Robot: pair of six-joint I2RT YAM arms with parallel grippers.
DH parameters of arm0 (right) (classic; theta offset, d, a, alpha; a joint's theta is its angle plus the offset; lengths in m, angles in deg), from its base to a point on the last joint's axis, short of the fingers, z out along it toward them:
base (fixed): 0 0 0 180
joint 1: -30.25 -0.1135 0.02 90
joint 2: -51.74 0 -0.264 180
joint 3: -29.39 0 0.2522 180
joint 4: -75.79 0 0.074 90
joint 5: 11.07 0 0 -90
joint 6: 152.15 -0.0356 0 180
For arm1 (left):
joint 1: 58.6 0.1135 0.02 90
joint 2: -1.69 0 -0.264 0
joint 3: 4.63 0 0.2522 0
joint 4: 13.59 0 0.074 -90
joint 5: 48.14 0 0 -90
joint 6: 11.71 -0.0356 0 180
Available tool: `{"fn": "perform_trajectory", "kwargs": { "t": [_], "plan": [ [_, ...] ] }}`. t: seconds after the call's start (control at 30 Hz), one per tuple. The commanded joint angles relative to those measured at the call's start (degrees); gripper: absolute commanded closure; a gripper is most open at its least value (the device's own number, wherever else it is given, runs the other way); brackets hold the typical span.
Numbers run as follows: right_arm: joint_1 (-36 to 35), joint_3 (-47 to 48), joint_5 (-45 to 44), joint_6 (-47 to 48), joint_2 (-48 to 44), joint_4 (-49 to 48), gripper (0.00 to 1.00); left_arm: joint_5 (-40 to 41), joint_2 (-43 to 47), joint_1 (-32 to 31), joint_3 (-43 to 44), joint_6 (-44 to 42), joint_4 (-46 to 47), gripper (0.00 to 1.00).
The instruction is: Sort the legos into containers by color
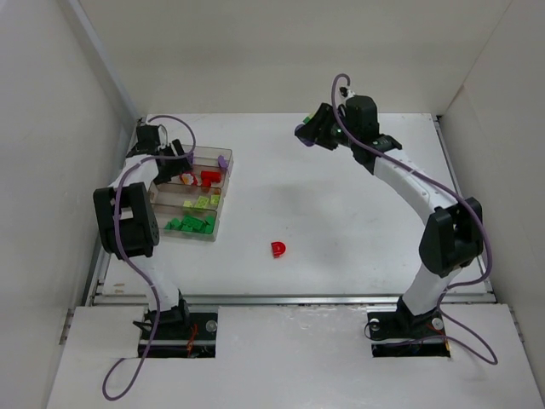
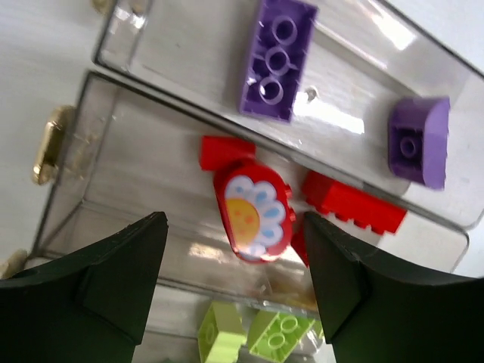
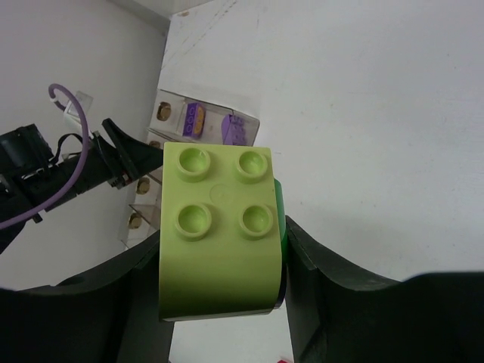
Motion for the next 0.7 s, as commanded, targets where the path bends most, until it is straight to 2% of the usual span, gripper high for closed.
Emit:
{"fn": "perform_trajectory", "kwargs": {
  "t": [0.0, 0.3, 0.5, 0.67],
  "plan": [
    [0.90, -0.29, 0.25, 1.01, -3.91, -3.26, 0.94, -0.92, -1.57, 0.78, 3.12, 5.31, 1.23, 0.30],
    [1.96, -0.82, -0.80, 1.54, -4.45, -3.26, 0.94, -0.92, -6.49, 0.78, 8.39, 9.53, 1.23, 0.30],
    [1.96, -0.82, -0.80, 1.54, -4.45, -3.26, 0.94, -4.87, -6.49, 1.92, 7.17, 14.98, 3.16, 0.32],
    [1.96, 0.23, -0.28, 1.54, -3.92, -3.26, 0.94, -6.28, -6.49, 1.92, 6.12, 14.46, 3.16, 0.32]
  ]
}}
